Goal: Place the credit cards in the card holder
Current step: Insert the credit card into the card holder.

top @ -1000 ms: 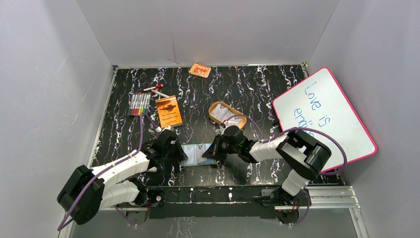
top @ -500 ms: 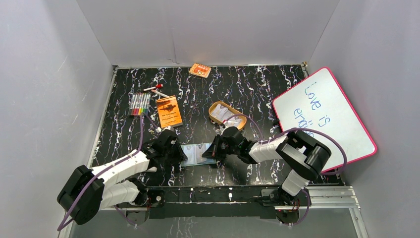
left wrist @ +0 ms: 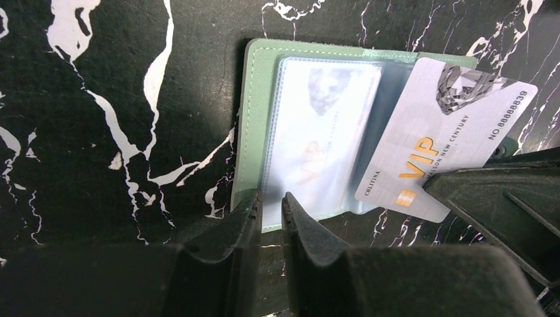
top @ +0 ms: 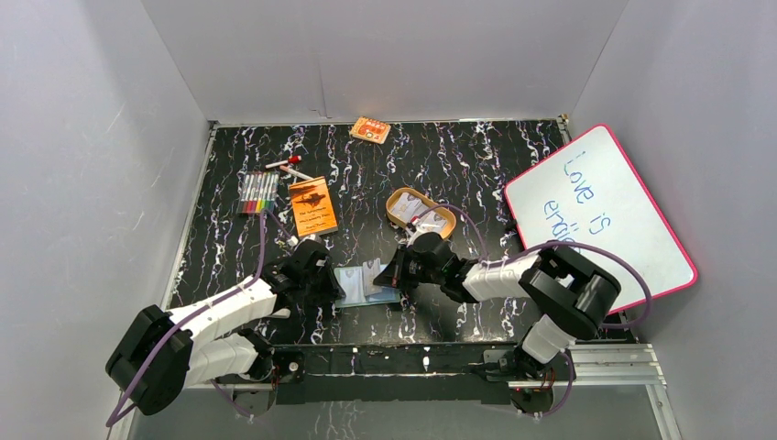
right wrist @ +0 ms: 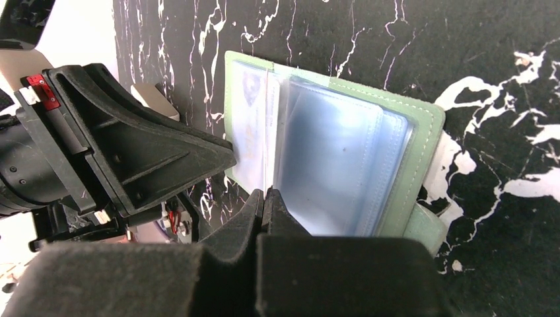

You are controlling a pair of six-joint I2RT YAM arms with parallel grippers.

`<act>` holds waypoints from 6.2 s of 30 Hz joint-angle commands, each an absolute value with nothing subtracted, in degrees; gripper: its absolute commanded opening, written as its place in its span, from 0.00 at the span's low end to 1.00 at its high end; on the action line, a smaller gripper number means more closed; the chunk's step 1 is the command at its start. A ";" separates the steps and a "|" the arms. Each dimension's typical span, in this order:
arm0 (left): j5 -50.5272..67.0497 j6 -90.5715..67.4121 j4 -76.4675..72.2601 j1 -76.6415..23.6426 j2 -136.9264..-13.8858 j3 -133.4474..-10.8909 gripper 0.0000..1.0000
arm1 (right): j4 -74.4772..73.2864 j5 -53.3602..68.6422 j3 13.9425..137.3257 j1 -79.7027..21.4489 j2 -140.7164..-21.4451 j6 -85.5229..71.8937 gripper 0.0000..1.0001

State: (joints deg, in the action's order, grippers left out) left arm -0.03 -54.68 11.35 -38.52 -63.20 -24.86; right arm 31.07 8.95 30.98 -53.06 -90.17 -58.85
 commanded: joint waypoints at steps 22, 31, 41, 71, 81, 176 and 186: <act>-0.53 -54.49 13.71 -38.72 -62.98 -25.67 0.17 | 36.68 13.96 33.79 -53.42 -96.23 -61.99 0.00; -0.01 -54.84 13.14 -38.69 -63.03 -25.31 0.17 | 38.97 15.16 34.10 -53.37 -98.66 -63.72 0.00; 0.00 -55.21 12.70 -38.72 -63.02 -24.97 0.17 | 42.26 16.79 34.36 -53.76 -101.37 -66.03 0.00; 0.00 -56.43 12.71 -38.74 -61.21 -24.26 0.17 | 26.14 13.05 39.56 -55.56 -98.26 -60.86 0.45; 0.00 -56.38 12.83 -38.65 -60.90 -24.43 0.17 | 20.74 11.99 43.09 -56.11 -98.43 -58.10 0.45; -2.05 -58.10 6.86 -38.64 -59.40 -20.73 0.24 | -14.81 -12.47 65.04 -62.49 -98.19 -41.76 0.58; -2.04 -58.10 6.70 -38.67 -59.48 -21.00 0.24 | -16.11 -14.22 66.17 -63.18 -99.03 -40.03 0.57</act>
